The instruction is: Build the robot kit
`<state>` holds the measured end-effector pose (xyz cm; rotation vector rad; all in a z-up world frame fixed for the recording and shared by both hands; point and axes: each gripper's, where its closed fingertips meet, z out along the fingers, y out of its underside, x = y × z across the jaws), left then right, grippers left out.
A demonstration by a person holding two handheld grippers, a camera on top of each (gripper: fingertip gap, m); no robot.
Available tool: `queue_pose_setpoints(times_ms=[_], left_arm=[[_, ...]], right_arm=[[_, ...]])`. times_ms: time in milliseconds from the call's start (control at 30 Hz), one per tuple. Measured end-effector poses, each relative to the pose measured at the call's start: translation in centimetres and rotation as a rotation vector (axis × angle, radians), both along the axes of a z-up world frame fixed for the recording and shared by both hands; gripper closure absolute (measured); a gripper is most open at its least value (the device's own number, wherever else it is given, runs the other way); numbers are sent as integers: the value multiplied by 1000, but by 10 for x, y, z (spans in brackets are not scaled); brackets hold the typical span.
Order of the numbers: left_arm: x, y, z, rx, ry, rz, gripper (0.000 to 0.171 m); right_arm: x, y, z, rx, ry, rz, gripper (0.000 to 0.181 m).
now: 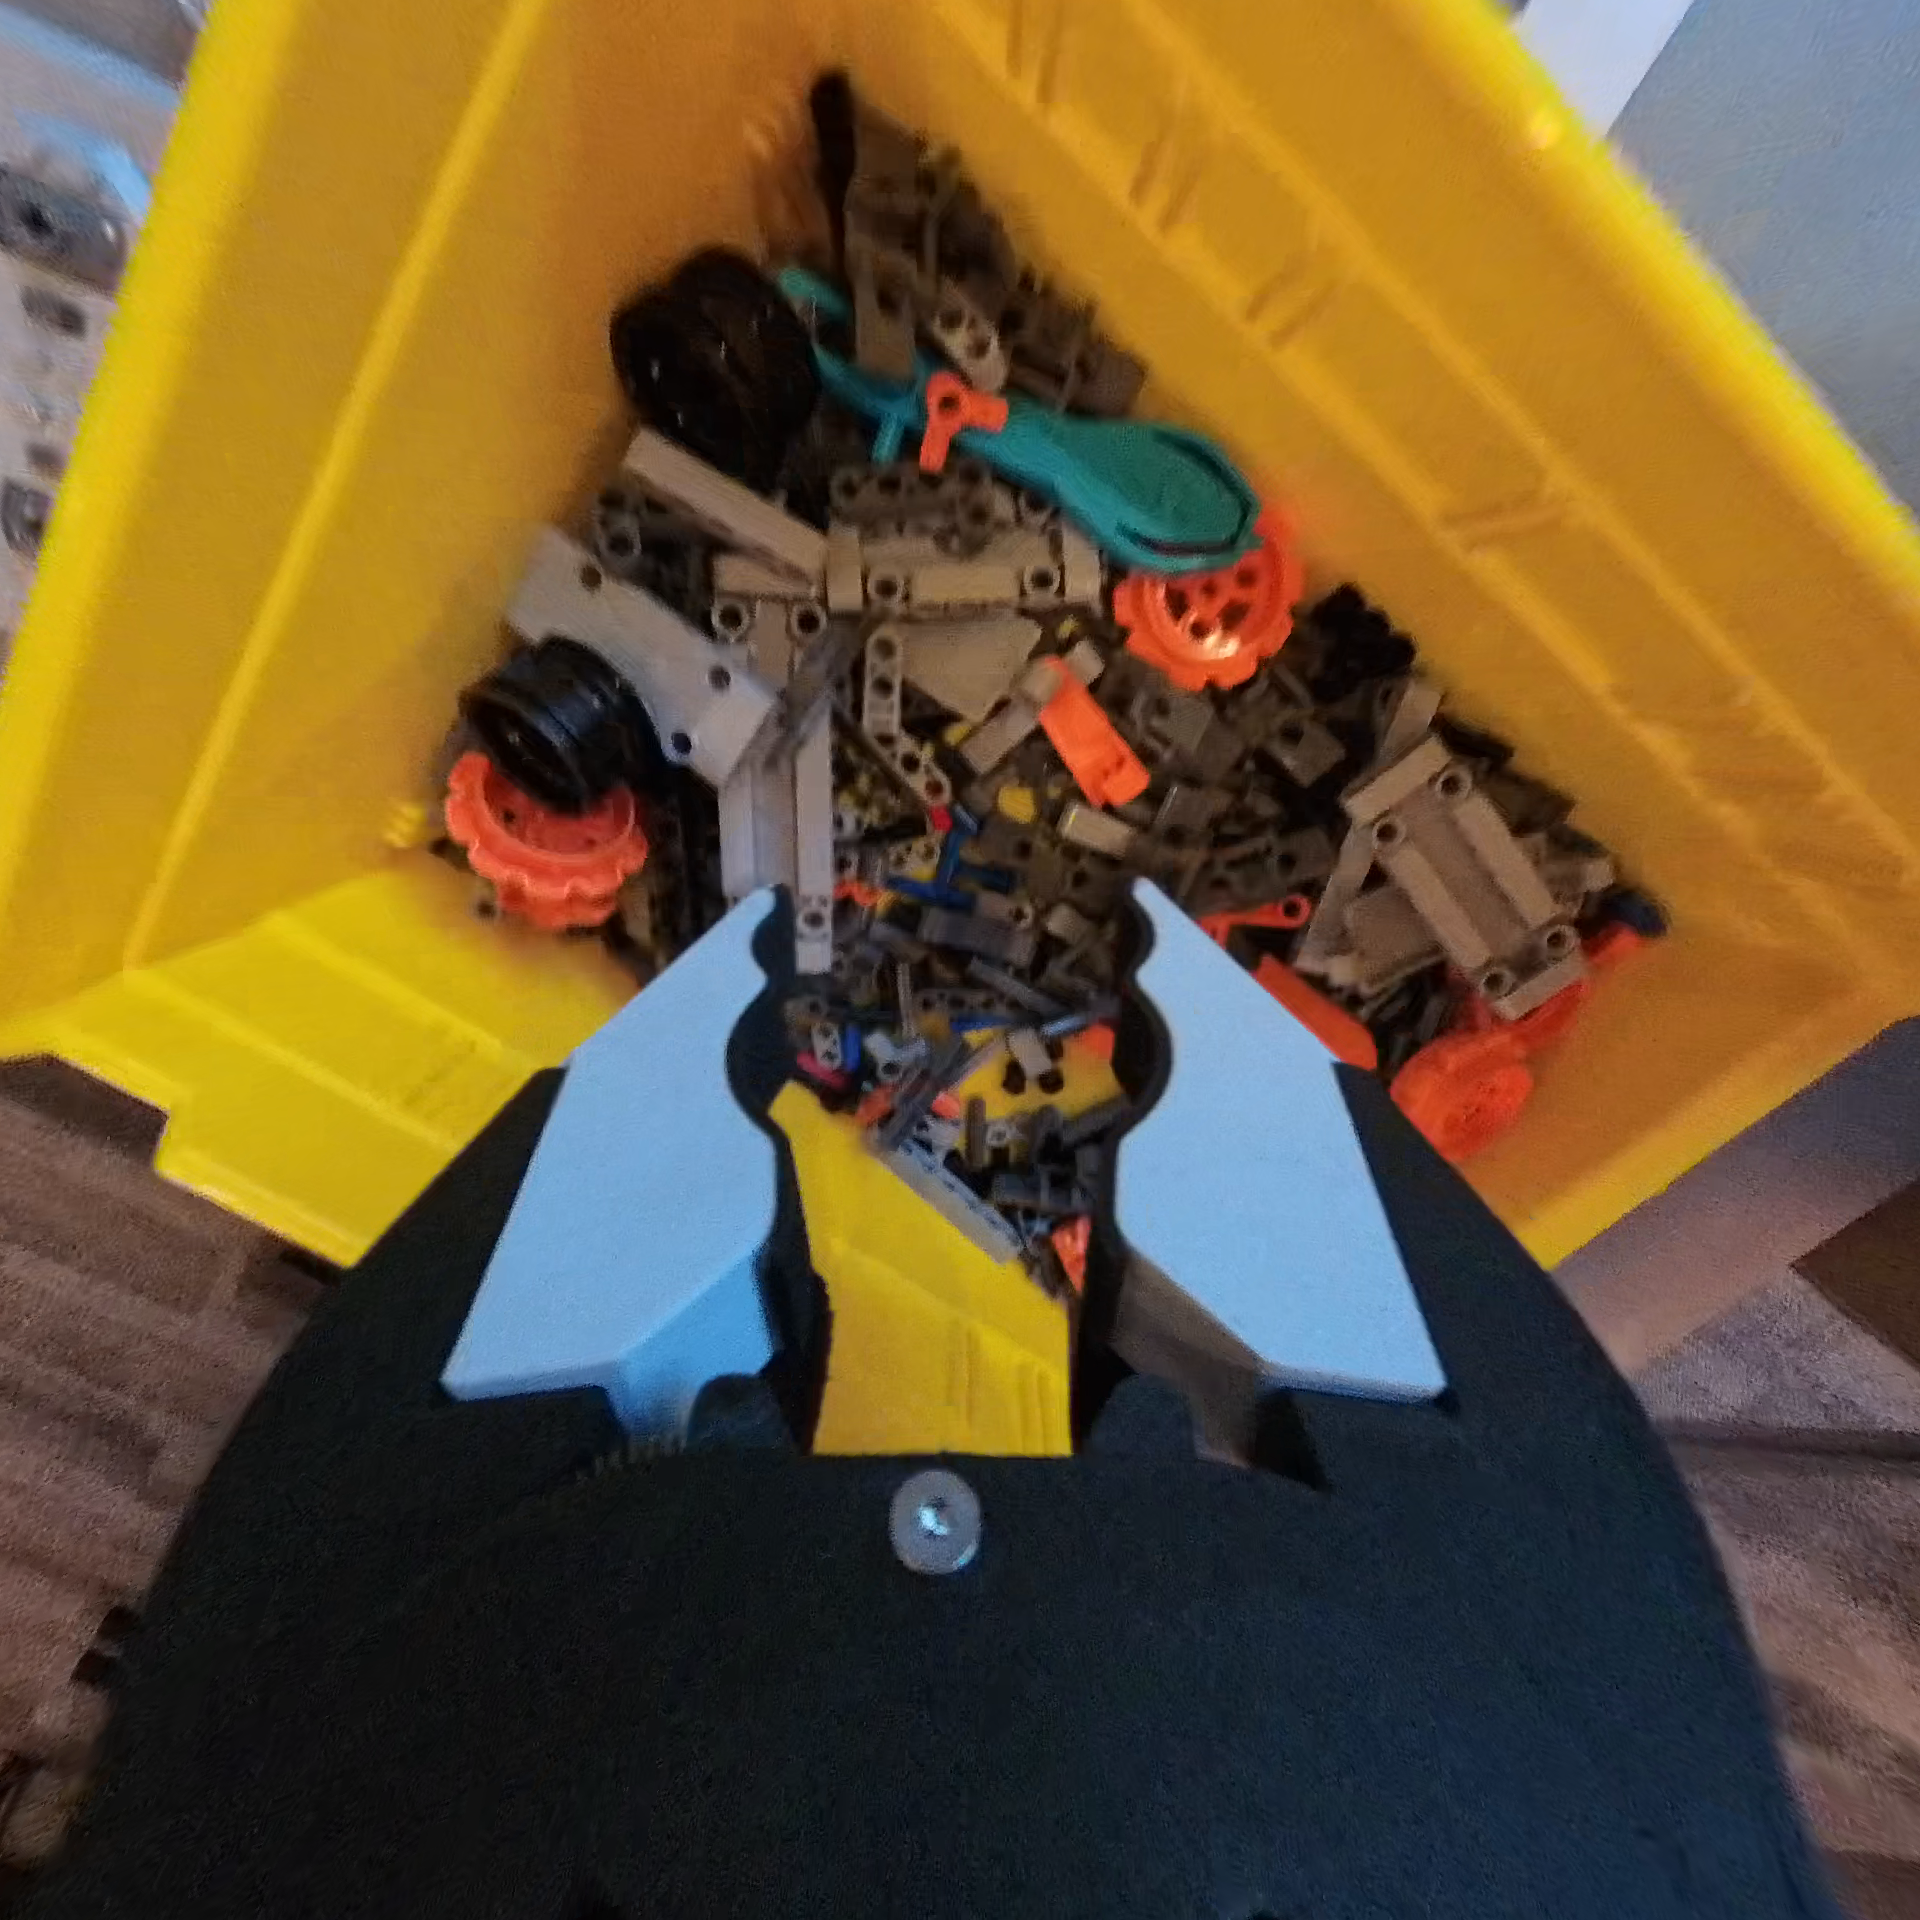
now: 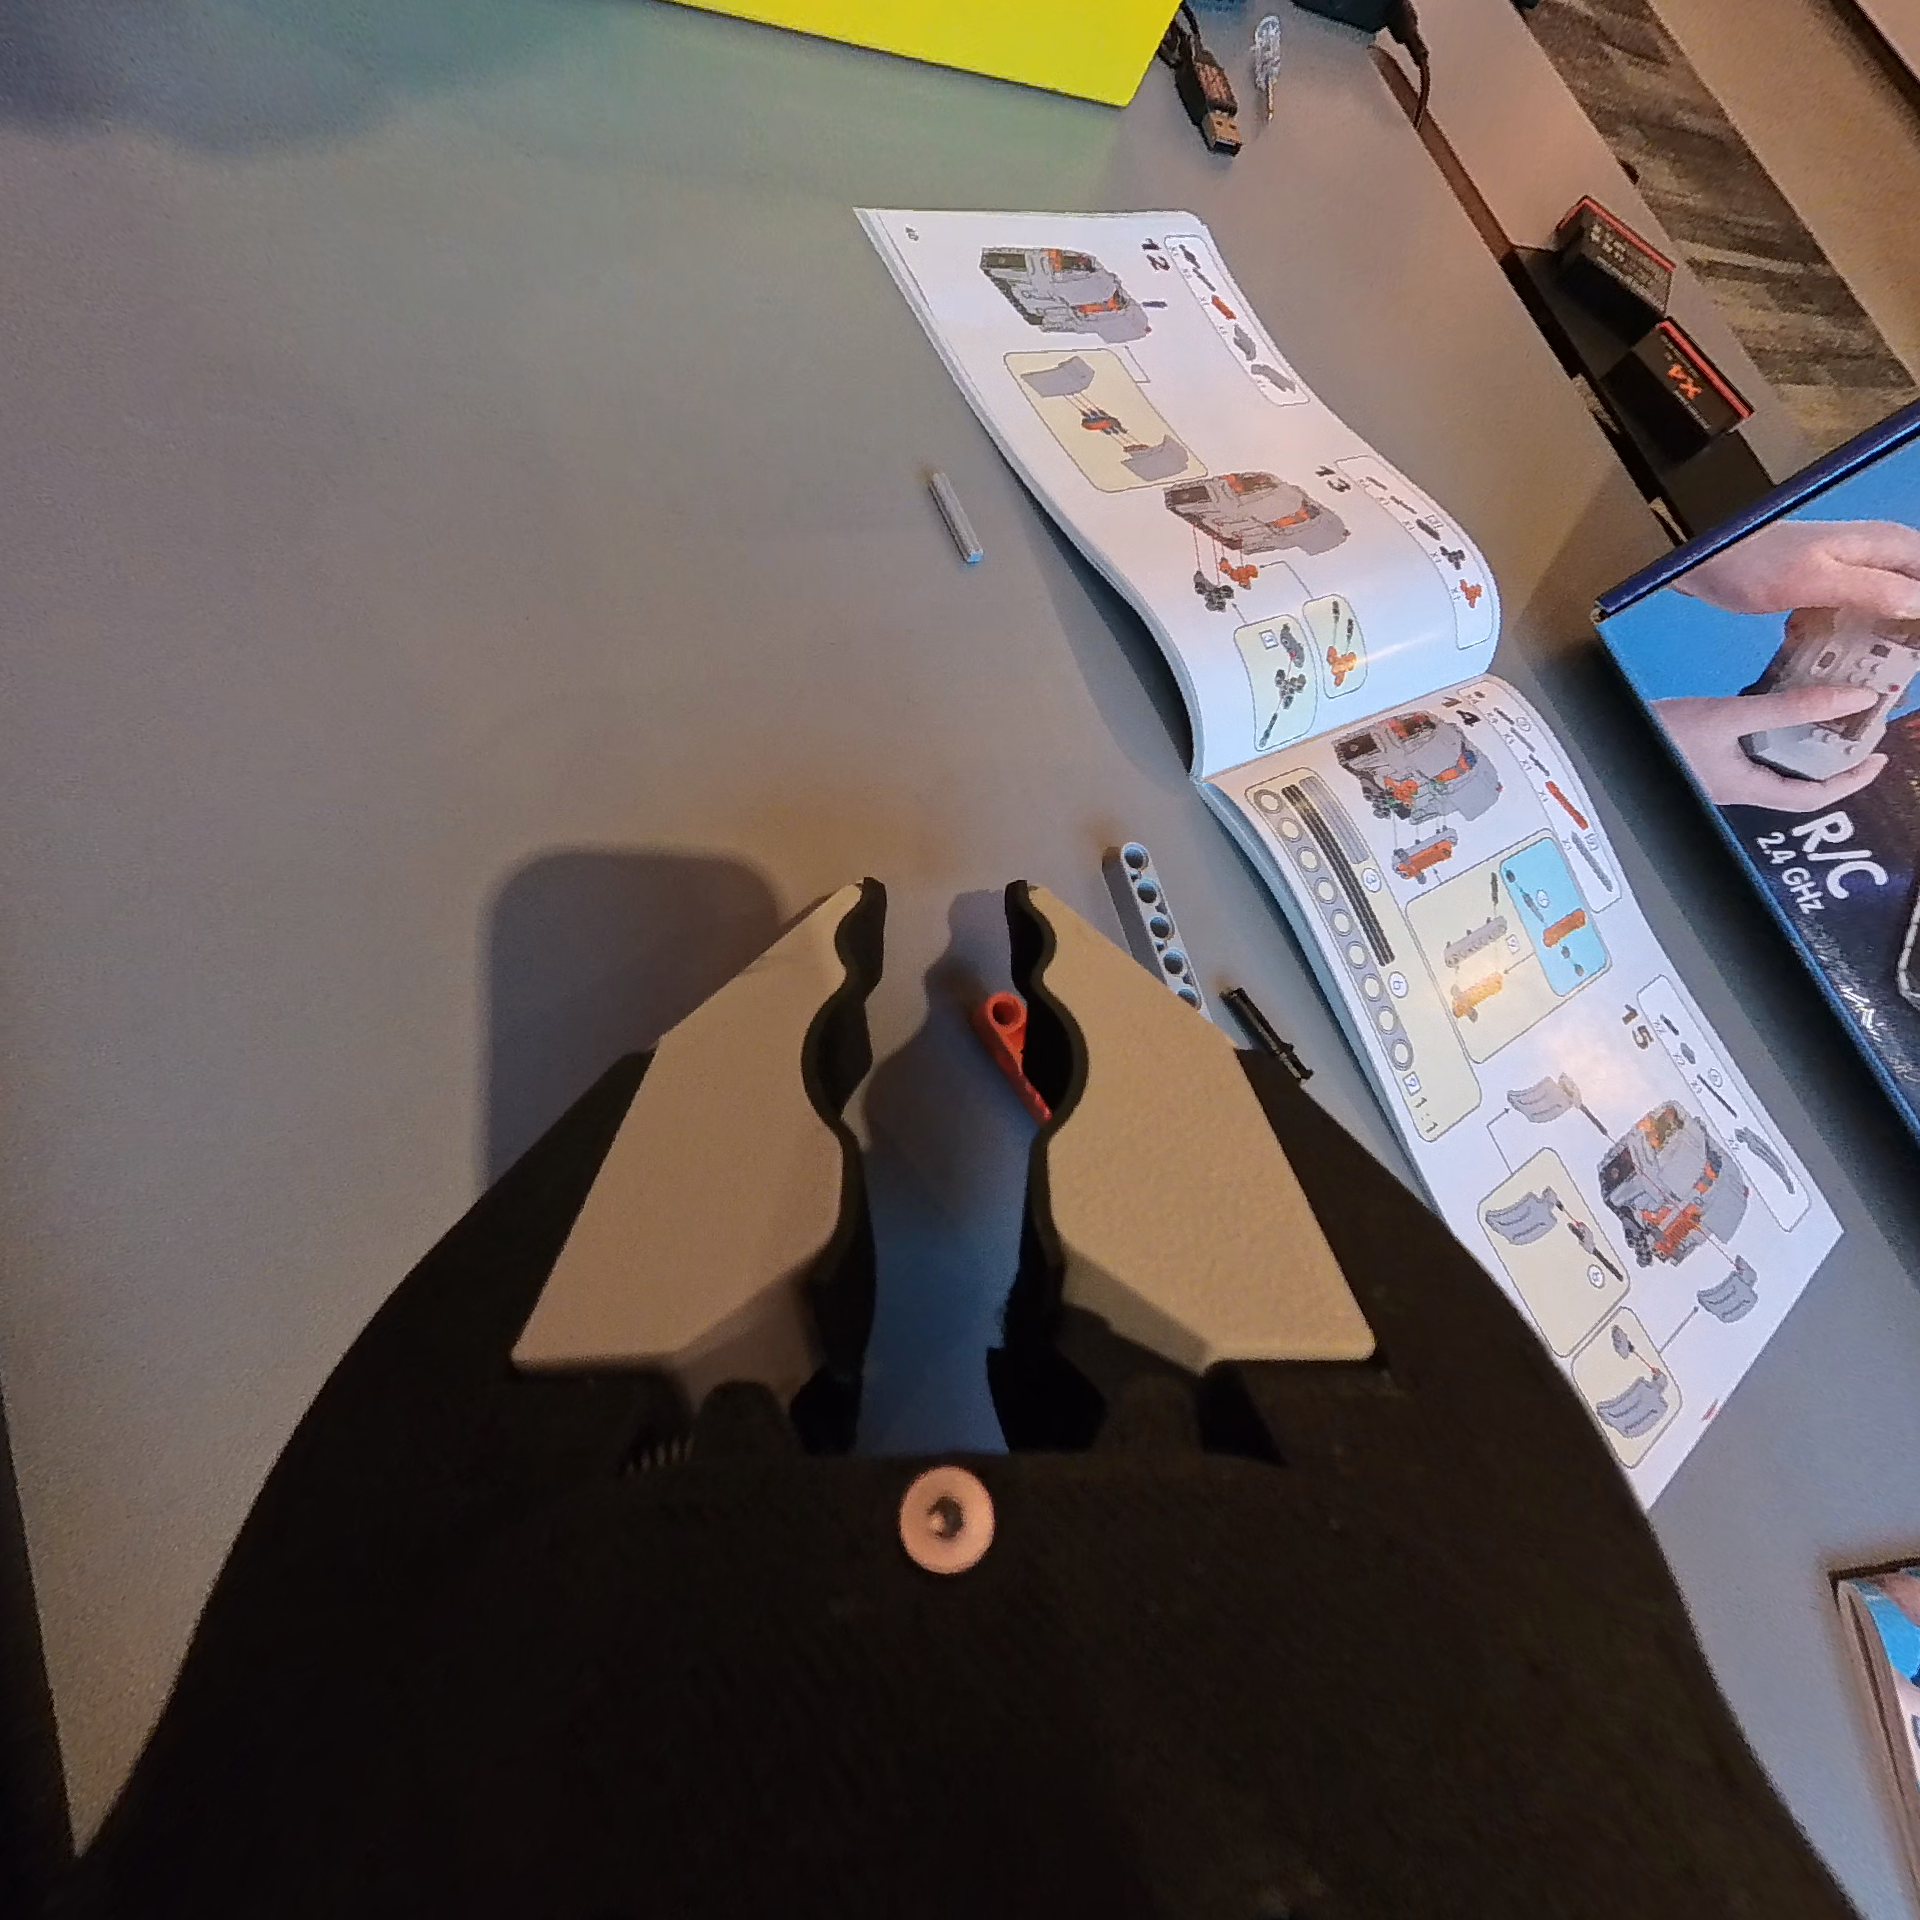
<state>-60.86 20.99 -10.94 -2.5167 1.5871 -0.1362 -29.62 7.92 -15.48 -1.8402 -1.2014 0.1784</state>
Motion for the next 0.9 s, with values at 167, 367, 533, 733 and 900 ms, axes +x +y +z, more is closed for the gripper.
queue_pose_setpoints(times_ms=[167, 367, 533, 733, 900], left_arm=[[-51, -35, -11, -188, 164, 137, 157], [-59, -61, -32, -282, 218, 136, 159], [-65, -60, -50, -265, 308, 105, 158], [-67, -49, -42, -216, 317, 110, 170], [-35, -16, -18, -116, 165, 120, 170]], right_arm=[[0, 0, 0, 2, -4, 2, 160], [0, 0, 0, 2, -4, 2, 160], [0, 0, 0, -1, -1, 0, 160], [0, 0, 0, -1, 0, 0, 160], [0, 0, 0, -3, 3, -1, 160]])
